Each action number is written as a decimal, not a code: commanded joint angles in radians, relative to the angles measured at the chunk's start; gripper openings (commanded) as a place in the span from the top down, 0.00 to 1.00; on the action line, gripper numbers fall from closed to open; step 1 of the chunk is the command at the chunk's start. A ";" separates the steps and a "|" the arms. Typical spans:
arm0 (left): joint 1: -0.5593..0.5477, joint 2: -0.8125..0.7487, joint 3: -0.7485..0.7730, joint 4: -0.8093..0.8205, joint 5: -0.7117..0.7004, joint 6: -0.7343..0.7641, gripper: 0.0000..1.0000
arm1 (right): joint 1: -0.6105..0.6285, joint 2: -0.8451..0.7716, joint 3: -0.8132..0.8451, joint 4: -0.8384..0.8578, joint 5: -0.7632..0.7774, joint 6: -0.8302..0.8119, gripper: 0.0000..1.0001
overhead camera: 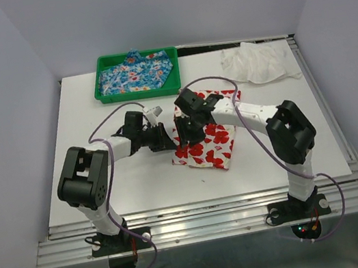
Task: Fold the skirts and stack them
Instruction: Fold the skirt
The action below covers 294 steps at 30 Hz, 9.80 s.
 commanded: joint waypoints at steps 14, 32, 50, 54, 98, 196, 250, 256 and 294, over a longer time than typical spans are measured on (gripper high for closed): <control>-0.004 0.028 0.026 0.034 0.033 -0.037 0.91 | 0.037 0.051 -0.023 -0.003 0.082 0.035 0.55; -0.021 0.124 0.028 0.016 0.028 -0.057 0.98 | 0.037 0.060 0.056 -0.026 0.100 0.012 0.99; -0.021 0.175 0.051 -0.010 0.001 -0.064 1.00 | 0.028 0.135 0.201 -0.037 0.026 0.027 0.99; -0.021 0.177 0.053 -0.013 0.002 -0.063 1.00 | 0.028 0.170 0.205 -0.037 0.012 0.029 0.99; 0.102 -0.004 -0.006 -0.039 0.202 -0.017 1.00 | 0.000 0.169 0.150 -0.015 -0.001 -0.001 0.99; 0.172 0.224 0.045 -0.226 0.151 0.106 1.00 | 0.009 0.247 0.204 0.134 -0.155 0.025 0.99; 0.171 0.100 0.051 -0.260 0.243 0.175 1.00 | 0.028 0.403 0.132 0.223 -0.167 -0.005 0.99; 0.182 0.186 0.011 -0.243 0.136 0.134 1.00 | 0.028 0.387 0.164 0.221 -0.136 -0.047 0.99; 0.114 0.260 0.010 -0.121 0.240 0.017 1.00 | -0.466 0.214 0.181 0.113 -0.647 -0.329 0.13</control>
